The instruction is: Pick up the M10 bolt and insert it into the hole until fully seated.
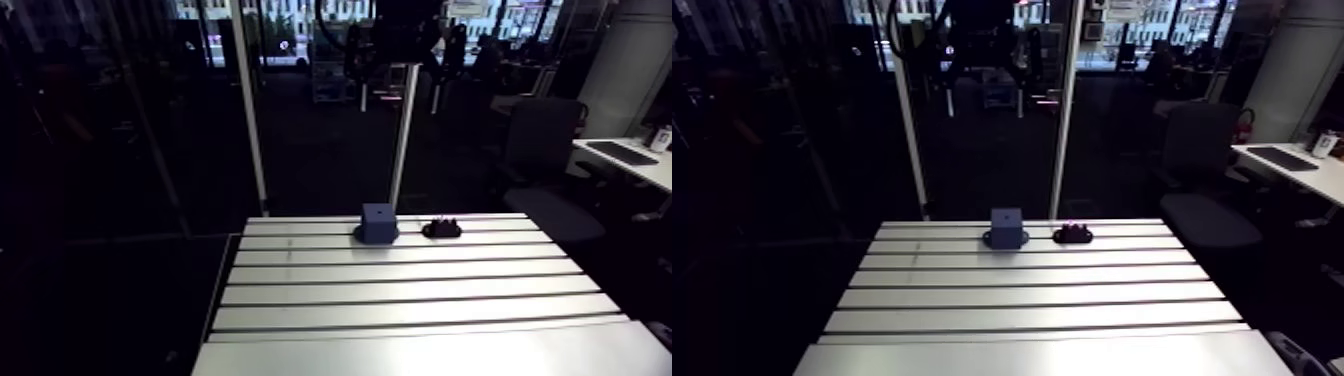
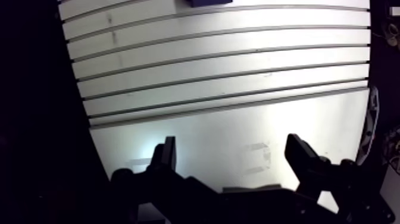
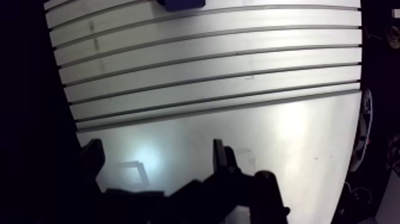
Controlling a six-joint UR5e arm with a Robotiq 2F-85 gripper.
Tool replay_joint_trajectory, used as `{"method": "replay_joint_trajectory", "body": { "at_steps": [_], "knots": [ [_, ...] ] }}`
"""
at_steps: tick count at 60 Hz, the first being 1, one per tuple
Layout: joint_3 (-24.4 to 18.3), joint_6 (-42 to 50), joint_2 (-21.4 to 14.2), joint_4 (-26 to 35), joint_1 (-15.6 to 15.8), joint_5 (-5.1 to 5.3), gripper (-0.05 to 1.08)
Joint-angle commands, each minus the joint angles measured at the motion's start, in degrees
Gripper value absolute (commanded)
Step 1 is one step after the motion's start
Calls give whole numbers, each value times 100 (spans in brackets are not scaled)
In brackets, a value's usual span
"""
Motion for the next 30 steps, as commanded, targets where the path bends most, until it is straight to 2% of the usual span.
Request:
{"method": "replay_joint_trajectory", "body": {
  "at_steps": [1, 30],
  "knots": [
    [69, -167, 116, -343, 176, 167, 1],
    [69, -167, 116, -342, 246, 167, 1]
  ]
}}
